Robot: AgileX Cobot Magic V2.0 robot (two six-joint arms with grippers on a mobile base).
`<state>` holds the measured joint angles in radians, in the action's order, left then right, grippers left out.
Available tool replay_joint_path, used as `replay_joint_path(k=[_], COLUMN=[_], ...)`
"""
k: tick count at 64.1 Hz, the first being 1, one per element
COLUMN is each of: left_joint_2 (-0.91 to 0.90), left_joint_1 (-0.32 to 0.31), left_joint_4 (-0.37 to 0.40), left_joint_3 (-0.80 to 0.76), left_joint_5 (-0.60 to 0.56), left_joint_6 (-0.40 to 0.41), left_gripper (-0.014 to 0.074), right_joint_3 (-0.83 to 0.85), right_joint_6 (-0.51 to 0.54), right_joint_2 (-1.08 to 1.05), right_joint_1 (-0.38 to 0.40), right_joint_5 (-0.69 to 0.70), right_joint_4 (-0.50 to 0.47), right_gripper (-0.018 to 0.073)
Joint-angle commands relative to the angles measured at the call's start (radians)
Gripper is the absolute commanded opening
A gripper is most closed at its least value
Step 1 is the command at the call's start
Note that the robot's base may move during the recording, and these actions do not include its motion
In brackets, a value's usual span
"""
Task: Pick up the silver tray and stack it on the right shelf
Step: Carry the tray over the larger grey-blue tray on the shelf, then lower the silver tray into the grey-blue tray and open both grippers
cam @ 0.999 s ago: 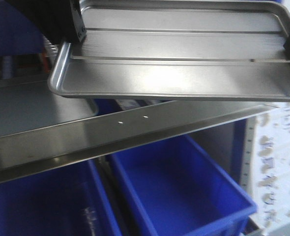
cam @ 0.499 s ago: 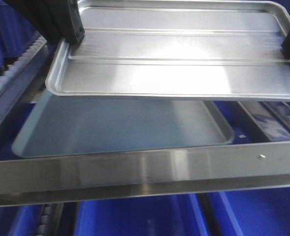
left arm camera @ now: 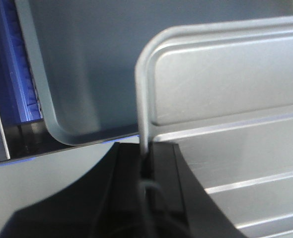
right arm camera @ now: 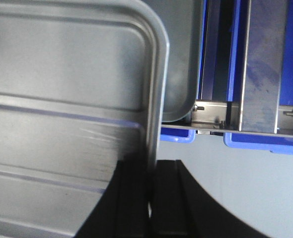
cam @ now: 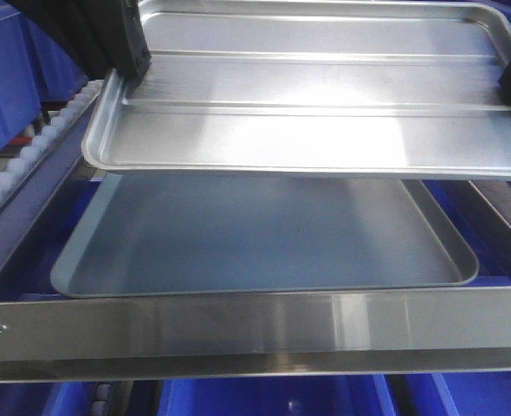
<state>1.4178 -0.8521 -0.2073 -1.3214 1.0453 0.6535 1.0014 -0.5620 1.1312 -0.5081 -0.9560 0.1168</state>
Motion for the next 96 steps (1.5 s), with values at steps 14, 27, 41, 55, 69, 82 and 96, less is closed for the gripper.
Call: replay_joint_path(k=[14, 27, 41, 55, 69, 82, 96], left_joint_2=[-0.033, -0.033, -0.033, -0.033, -0.033, -0.019, 0.093], left_joint_1=[-0.001, -0.001, -0.001, -0.001, -0.001, 0.050, 0.139], left_joint_4=[-0.038, -0.038, -0.038, -0.046, -0.082, -0.175, -0.139], left_joint_3=[-0.028, -0.028, -0.028, -0.028, -0.042, -0.081, -0.088], left_joint_5=[0.021, 0.021, 0.021, 0.005, -0.045, -0.111, -0.188], left_joint_6=[-0.019, -0.019, -0.019, -0.019, -0.030, -0.028, -0.028], left_gripper=[-0.0093, -0.0093, -0.0093, -0.0093, -0.0093, -0.0093, -0.0093], right_joint_3=[0.027, 0.027, 0.027, 0.027, 0.050, 0.174, 0.268], right_joint_6=[0.015, 0.015, 0.015, 0.015, 0.023, 0.065, 0.081], right_joint_2=[-0.026, -0.026, -0.026, -0.026, -0.024, 0.034, 0.209], right_joint_1=[0.008, 0.008, 0.008, 0.008, 0.008, 0.010, 0.010], right_joint_5=[0.033, 0.033, 0.033, 0.052, 0.104, 0.108, 0.106], right_joint_4=[0.057, 0.057, 0.057, 0.057, 0.057, 0.057, 0.120], right_gripper=[0.0056, 0.0056, 0.0056, 0.0056, 0.0056, 0.0056, 0.0056])
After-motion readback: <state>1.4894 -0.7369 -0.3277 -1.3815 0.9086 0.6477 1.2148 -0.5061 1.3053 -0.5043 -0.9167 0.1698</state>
